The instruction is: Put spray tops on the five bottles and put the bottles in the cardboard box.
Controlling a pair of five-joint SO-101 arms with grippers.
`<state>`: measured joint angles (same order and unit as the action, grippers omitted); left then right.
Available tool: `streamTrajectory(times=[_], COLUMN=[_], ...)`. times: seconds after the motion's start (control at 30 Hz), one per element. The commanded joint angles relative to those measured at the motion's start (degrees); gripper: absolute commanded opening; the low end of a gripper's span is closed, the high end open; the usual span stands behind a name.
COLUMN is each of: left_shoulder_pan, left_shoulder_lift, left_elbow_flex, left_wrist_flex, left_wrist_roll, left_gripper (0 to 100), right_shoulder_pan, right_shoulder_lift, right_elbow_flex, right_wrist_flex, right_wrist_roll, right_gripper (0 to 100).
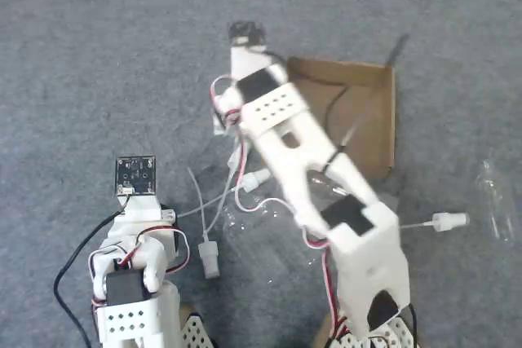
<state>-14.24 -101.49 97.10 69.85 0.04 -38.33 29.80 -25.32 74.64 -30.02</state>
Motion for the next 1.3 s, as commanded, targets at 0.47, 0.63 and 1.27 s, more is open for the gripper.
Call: streamTrajectory(times=[0.47, 0.63, 1.27], left_shoulder_pan=[-0.3, -0.3, -0.3], left_shoulder_lift=[-0.7, -0.7, -0.7], left_elbow_flex=[-0.5, -0.5, -0.5], left_wrist_flex=[0.0, 0.0, 0.0], left_wrist_roll=[-0.5, -0.5, -0.5], left_gripper=[2, 2, 2], right_shoulder_pan=[-2.2, -0.5, 37.7], right_shoulder_lift=[5.7, -0.2, -37.7], right_elbow_flex=[-1.6, -6.4, 13.1], right_wrist_flex=[-5.0, 5.5, 28.2], right_wrist_roll=[-10.6, -1.0, 55.3], right_gripper=[20.3, 20.3, 20.2])
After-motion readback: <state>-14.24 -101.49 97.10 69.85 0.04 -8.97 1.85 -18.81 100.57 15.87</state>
